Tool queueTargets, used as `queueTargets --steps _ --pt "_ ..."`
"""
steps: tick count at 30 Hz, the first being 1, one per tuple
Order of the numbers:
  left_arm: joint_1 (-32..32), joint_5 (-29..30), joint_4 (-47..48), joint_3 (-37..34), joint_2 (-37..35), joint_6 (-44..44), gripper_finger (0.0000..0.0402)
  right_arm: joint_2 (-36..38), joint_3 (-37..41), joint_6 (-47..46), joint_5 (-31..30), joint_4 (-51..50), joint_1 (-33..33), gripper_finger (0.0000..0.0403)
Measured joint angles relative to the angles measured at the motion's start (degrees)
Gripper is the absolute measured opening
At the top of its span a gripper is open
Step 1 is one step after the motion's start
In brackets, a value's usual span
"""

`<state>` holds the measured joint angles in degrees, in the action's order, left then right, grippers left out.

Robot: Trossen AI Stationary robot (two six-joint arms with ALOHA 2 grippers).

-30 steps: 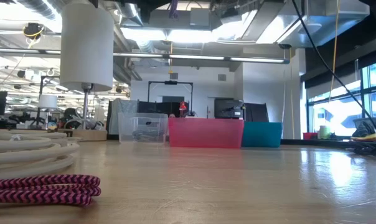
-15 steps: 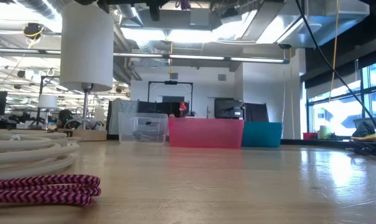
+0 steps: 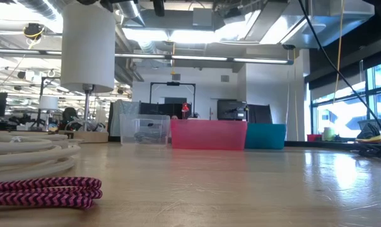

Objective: Pick & Place USB Port
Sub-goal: Put the purple charger cable into the blue bin

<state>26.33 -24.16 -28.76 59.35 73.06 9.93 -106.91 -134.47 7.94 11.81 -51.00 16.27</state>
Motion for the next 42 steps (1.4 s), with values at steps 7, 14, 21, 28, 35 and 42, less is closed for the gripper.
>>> queueTargets --steps 7,14,21,28,35,42 --pt "0.1 0.2 0.5 0.1 0.0 -0.1 0.0008 0.0 0.0 0.2 0.2 -0.1 -0.1 0.0039" --pt "0.0 2.3 1.9 0.1 -0.1 -0.2 0.0053 0.0 0.0 0.6 -0.3 -1.2 0.0 0.0016" --pt "-0.2 2.6 2.3 0.1 0.0 -0.8 0.0088 0.0 0.0 1.1 -3.1 -1.7 0.0 0.0016" --pt "-0.5 4.4 7.4 0.1 0.0 -2.9 0.0146 0.1 0.0 1.5 -14.0 -8.8 0.0 0.0016" --pt "-0.6 9.0 14.0 0.1 -1.2 -7.7 0.0198 2.7 0.0 -3.8 -27.8 -21.6 2.5 0.0016" --pt "-0.3 9.9 15.7 0.1 -2.7 -8.8 0.0203 6.8 0.0 -11.5 -28.1 -30.6 8.1 0.0016"
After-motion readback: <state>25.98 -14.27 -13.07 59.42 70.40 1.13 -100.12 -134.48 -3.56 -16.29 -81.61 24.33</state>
